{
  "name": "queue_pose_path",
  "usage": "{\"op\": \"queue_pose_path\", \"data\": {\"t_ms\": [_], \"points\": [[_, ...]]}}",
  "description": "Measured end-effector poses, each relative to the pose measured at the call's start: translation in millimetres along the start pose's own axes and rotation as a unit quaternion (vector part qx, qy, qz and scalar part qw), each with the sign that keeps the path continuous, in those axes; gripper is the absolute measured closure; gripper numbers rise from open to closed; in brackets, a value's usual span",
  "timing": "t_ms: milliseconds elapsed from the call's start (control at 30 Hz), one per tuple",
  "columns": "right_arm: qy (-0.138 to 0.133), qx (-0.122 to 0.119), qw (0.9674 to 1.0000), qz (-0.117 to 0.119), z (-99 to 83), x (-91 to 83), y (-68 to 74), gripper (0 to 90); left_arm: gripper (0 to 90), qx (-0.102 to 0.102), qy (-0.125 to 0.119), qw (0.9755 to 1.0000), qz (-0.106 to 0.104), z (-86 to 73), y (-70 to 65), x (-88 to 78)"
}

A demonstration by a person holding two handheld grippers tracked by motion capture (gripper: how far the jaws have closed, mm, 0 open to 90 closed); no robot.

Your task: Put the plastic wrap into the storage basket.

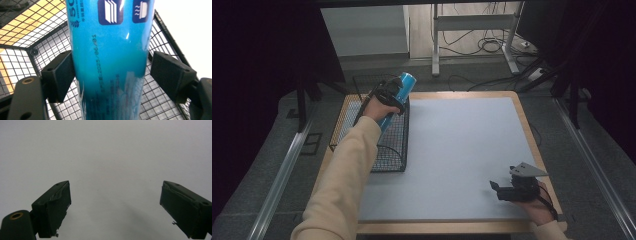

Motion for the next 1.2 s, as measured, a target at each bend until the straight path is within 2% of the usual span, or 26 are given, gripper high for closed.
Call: {"op": "queue_pose_path", "data": {"t_ms": [33,267,333,433,633,700,733,867,900,933,967,1033,1067,1100,1133,1200], "points": [[0.001,0.0,1.0,0.0,0.1,-0.1,0.0,10.3,15.0,0.001,-0.008,1.0,-0.002,-2.2,-0.9,-5.0],[0.001,-0.003,1.0,0.001,1.1,0.3,1.7,10.3,9.2,-0.004,-0.027,0.9995,-0.018,-10.7,-0.7,-18.3],[0.0,-0.005,1.0,0.001,1.7,0.1,2.5,10.3,8.7,-0.005,-0.037,0.9987,-0.036,-16.1,-0.2,-23.9],[0.0,-0.004,1.0,0.0,1.7,0.0,2.5,10.3,8.4,-0.005,-0.046,0.9978,-0.046,-20.0,-0.9,-27.7],[0.001,-0.003,1.0,0.0,1.4,0.0,2.0,10.3,7.2,0.011,-0.064,0.9958,-0.065,-31.7,-9.0,-39.4],[0.0,-0.003,1.0,0.0,1.6,-0.3,2.2,10.3,8.0,0.016,-0.081,0.9933,-0.081,-37.0,-15.1,-50.7],[0.0,-0.004,1.0,0.0,1.7,-0.3,2.4,10.3,8.0,0.016,-0.081,0.9933,-0.081,-37.0,-15.1,-50.7],[0.0,-0.004,1.0,0.0,1.7,0.0,2.6,10.3,7.9,0.025,-0.099,0.9899,-0.099,-47.7,-25.6,-64.3],[0.0,-0.004,1.0,0.0,1.6,0.1,2.6,10.3,8.1,0.027,-0.104,0.9888,-0.104,-51.1,-28.3,-67.7],[0.0,-0.004,1.0,0.0,1.7,0.0,2.6,10.3,8.1,0.035,-0.112,0.9862,-0.117,-58.5,-34.0,-75.2],[0.0,-0.004,1.0,0.0,1.7,0.0,2.6,10.3,8.2,0.035,-0.112,0.9862,-0.117,-58.5,-34.0,-75.2],[-0.001,-0.004,1.0,-0.001,2.1,-0.5,2.8,10.3,8.4,0.042,-0.123,0.983,-0.13,-66.5,-40.4,-82.8],[0.0,-0.004,1.0,-0.001,2.7,-1.1,3.4,10.3,8.7,0.046,-0.132,0.9793,-0.147,-74.7,-47.1,-89.4],[0.0,-0.004,1.0,-0.001,2.7,-1.1,3.4,10.3,9.5,0.046,-0.132,0.9793,-0.147,-74.7,-47.1,-89.4],[-0.002,-0.004,1.0,-0.002,3.1,-1.4,4.0,10.3,9.5,0.055,-0.138,0.9758,-0.161,-83.0,-55.0,-94.4],[-0.002,-0.005,1.0,-0.002,3.5,-1.4,4.6,10.3,9.5,0.065,-0.14,0.9726,-0.174,-91.5,-63.9,-98.2]]}}
Point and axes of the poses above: each handheld gripper's, and its own axes: x roughly forward along the jaws, z roughly out of its top, y roughly to its left, the point moved 1 cm from there along x, roughly forward along the jaws, and after that the axes turned 15 degrees about -x, right-handed, at the moved point
